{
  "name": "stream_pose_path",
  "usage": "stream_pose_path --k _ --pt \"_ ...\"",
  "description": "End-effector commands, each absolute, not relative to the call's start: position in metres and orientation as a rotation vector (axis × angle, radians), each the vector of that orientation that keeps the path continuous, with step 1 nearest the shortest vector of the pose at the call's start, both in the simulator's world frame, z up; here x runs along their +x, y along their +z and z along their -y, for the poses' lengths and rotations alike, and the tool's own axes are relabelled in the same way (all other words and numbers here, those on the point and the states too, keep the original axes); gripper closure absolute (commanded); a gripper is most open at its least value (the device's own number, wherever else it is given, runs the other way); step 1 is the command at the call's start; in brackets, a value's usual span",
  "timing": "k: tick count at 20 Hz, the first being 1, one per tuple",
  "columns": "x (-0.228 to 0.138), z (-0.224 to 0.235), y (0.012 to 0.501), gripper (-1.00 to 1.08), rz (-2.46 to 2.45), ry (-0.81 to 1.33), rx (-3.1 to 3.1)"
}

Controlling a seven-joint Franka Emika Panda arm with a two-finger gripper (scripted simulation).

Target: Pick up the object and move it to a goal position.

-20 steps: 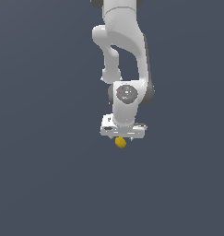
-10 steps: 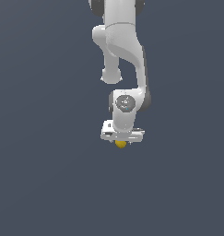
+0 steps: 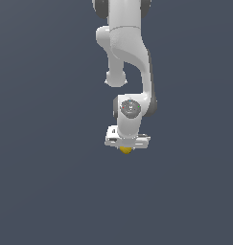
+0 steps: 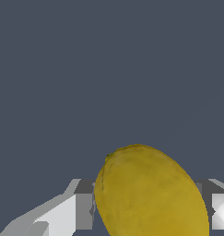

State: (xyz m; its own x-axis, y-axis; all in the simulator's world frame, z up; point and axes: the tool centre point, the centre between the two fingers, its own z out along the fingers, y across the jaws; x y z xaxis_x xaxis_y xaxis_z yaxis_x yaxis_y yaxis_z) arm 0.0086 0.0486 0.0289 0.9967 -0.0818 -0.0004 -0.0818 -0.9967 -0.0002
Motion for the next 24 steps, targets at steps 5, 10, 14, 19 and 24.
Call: stream_pose_path --k 5,10,14,19,24 --pt "0.009 -0.048 0.029 1.08 -0.129 0.0 -3.139" --pt "0.014 -0.037 0.039 1.08 -0.129 0.0 -3.139" --pt "0.024 -0.017 0.056 1.08 -0.129 0.0 -3.139" --pt "0.041 0.017 0.085 1.08 -0.129 0.0 -3.138" --pt "0.06 0.055 0.118 1.08 -0.129 0.0 -3.138"
